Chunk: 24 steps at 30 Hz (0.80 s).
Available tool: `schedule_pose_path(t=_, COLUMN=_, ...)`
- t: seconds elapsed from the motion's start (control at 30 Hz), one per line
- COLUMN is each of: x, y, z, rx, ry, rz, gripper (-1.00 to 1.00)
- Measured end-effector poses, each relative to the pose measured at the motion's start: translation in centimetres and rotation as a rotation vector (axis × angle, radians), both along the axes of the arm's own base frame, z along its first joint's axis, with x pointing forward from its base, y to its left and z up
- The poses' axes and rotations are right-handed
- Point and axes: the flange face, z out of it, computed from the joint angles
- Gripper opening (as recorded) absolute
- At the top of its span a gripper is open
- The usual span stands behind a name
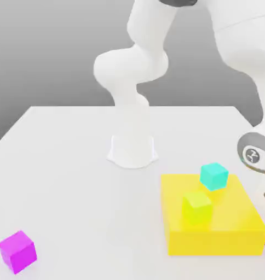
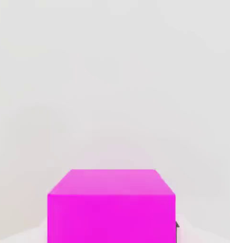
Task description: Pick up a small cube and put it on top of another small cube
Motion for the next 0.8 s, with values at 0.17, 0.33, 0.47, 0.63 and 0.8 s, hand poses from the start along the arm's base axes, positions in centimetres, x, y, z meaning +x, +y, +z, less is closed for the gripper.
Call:
schedule_pose_path(t=0.17, x=-0.3, y=-0.3, z=6.1, rx=0.005, ry=0.006, rz=-0.007, gripper=-1.00)
schedule_pose_path(t=0.33, x=-2.9, y=-2.2, z=10.3, rx=0.032, ry=0.042, rz=-0.059, gripper=-1.00)
schedule_pose_path(t=0.47, x=-5.4, y=-4.1, z=13.1, rx=0.046, ry=0.059, rz=-0.095, gripper=-1.00)
schedule_pose_path(t=0.63, x=-8.6, y=-6.8, z=16.1, rx=0.048, ry=0.061, rz=-0.138, gripper=-1.00)
schedule_pose_path(t=0.8, x=-11.9, y=-9.7, z=18.2, rx=0.033, ry=0.041, rz=-0.182, gripper=-1.00)
